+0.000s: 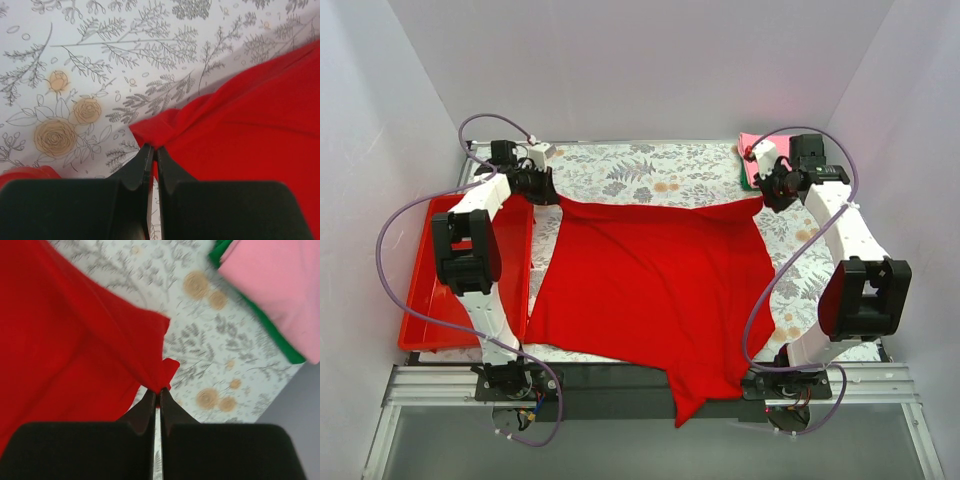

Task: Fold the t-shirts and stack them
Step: Fold the tshirt

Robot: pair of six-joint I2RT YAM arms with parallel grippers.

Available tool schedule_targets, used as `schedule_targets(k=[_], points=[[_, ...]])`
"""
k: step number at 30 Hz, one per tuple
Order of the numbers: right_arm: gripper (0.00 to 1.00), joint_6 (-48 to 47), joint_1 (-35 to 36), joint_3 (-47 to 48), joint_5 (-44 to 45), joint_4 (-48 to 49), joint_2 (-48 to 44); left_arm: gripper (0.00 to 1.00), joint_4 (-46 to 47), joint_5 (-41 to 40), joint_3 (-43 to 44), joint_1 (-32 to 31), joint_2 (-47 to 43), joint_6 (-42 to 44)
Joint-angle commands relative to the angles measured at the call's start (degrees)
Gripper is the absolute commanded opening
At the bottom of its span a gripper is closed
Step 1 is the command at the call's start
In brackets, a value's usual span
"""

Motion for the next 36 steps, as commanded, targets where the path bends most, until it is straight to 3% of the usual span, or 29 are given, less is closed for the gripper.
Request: schedule_targets(k=[1,6,15,22,36], points=[[0.01,1.27,-0.09,-2.56,-2.61,-8.28,-4.20,0.00,-3.61,5.35,-0.58,0.97,-3.84,5.72],[0.01,-0.66,0.00,-4.77,-5.16,-13.38,-10.00,0.00,-8.27,7.12,-1.89,0.97,-5.51,11.43],[0.01,-13.66,5.44,-12.41,-8.77,-26.83,-17.56,0.00,-13.37,8.70,-6.90,1.06,-9.91,21.70],[0.01,-18.24,13.96,-19.70,-7.62,-28.86,-20.02,0.00,-19.52,6.85,-8.05,1.24,-10.52,28.49],[0.01,-20.26,14.41,-22.08,-9.90,-31.40,-20.64,0.00,-23.65,5.18,-9.55,1.33,-10.52,31.39]])
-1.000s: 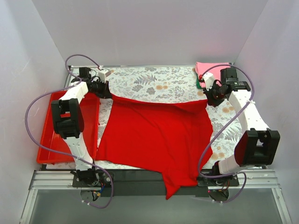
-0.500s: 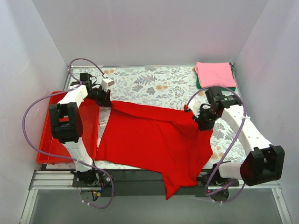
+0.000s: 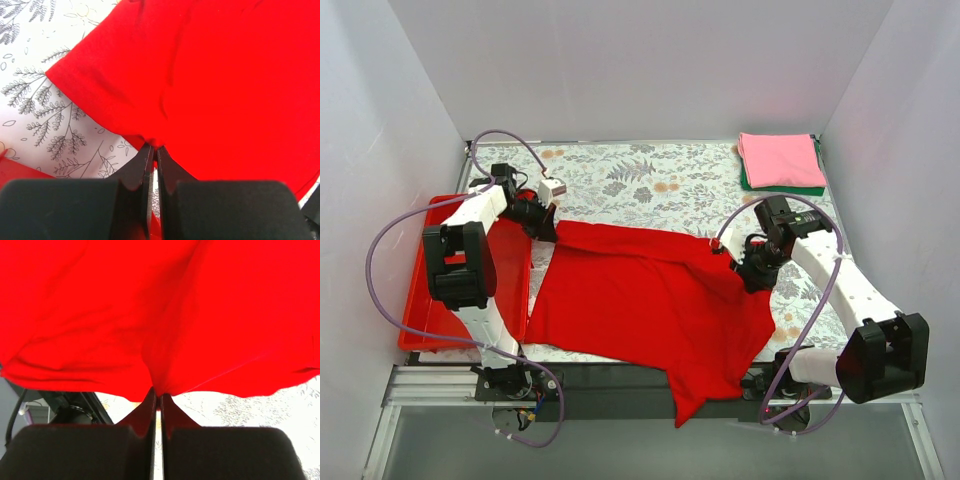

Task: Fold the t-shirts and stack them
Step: Fold the tshirt

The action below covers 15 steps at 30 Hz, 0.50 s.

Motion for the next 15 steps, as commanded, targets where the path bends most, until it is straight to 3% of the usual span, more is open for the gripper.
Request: schedule_targets(k=[1,10,11,12,14,15], points=[[0.01,-5.03,0.14,-0.29,-2.89,-4.04,-1.36,0.00,-1.67,0.29,1.29,0.36,-2.66,1.93],[0.01,-9.07,0.23,-0.81,-5.80,-7.74,-1.28,0.00,-4.83,-0.76,2.71,0.28,-0.37,3.77],[0.01,-9.16,0.14,-1.34,-5.53,-7.91,-1.02,0.09,-5.27,-0.68,2.79,0.28,-0.37,4.30],[0.08,-8.82,0.23,-1.35,-5.01,-7.91,-0.93,0.14,-5.71,-0.42,2.88,0.36,-0.46,4.65],[0.32,-8.38,0.23,-0.65,-3.34,-7.91,-0.40,0.28,-5.98,0.46,2.97,0.36,-1.50,4.83],[0.49,-8.03,-0.12,0.75,-2.99,-7.74,-0.48,0.31,-6.15,1.85,3.67,0.36,-1.77,4.83]])
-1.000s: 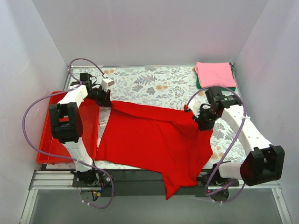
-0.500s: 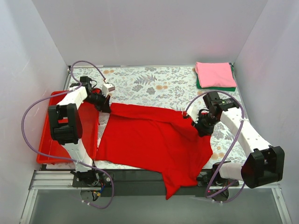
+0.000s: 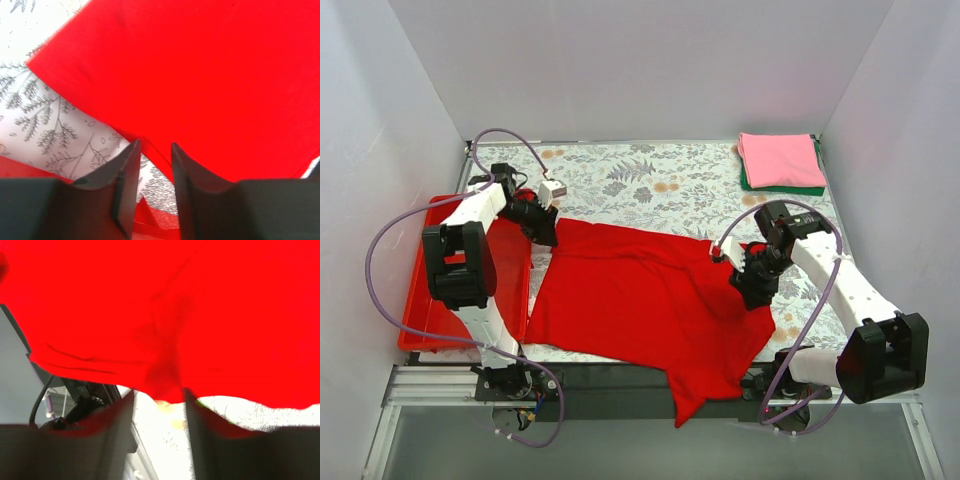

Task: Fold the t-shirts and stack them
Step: Fold the tshirt

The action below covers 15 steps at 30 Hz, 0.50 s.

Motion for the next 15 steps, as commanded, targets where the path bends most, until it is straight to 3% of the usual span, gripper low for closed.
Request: schedule_targets(k=[1,3,4,9,15], points=[[0.56,-4.64,-0.47,2.55,0.73,-2.14,-0.22,0.32,-1.67,3.22,2.93,0.34,-2.26,1.23],[0.66,-4.29,-2.57,6.05,-0.06,-1.62,0.82,0.35,-1.33,5.50,5.21,0.34,-2.87,-0.09],[0.65,-2.72,-3.45,7.38,-0.84,-0.57,1.70,0.35,-0.28,5.86,5.83,0.34,-2.96,-2.62],[0.50,8.35,-9.69,12.84,-0.51,6.72,11.18,0.38,9.81,4.55,7.85,-0.27,-1.04,-12.30],[0.48,20.48,-14.18,16.00,6.26,15.00,19.45,0.39,15.02,-0.45,10.32,-2.29,3.36,-21.17]])
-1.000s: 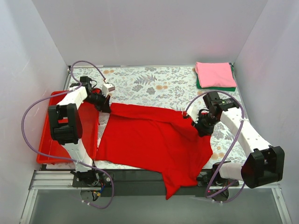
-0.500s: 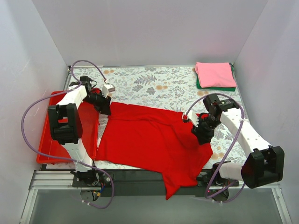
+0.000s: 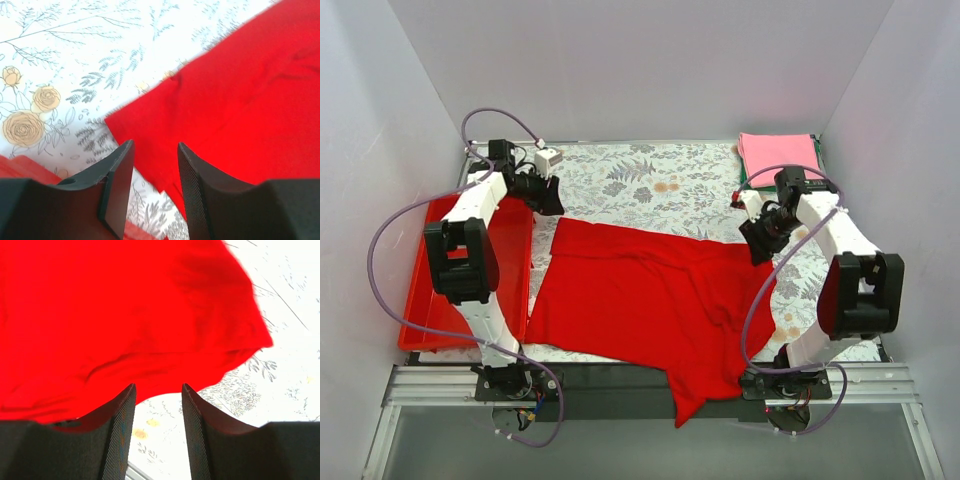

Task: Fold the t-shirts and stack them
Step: Fold the tshirt

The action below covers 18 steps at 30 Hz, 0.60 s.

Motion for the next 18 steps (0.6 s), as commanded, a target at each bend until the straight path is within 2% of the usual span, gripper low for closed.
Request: schedule_targets(k=[1,6,11,15,18], points=[[0.47,8.76,-2.31,3.83,3.31,4.50,3.96,0.39,6.30,-2.80,1.62,-1.55,1.86,-6.61],[0.51,13.59,-6.79,5.33,4.46,6.00,9.42,0.43,8.33,-5.44,1.79,-2.17,4.06,-8.11],[0.56,15.80,-8.30,6.65,0.08,6.70,13.20,0.44,8.34,-6.41,2.67,-2.34,6.43,-8.11],[0.56,18.26,-8.56,8.40,-3.18,7.23,16.80,0.52,7.81,-6.32,3.81,-2.43,8.45,-8.11],[0.55,19.32,-8.56,9.37,-4.67,7.84,19.26,0.52,7.46,-6.58,4.08,-2.43,9.59,-8.46]])
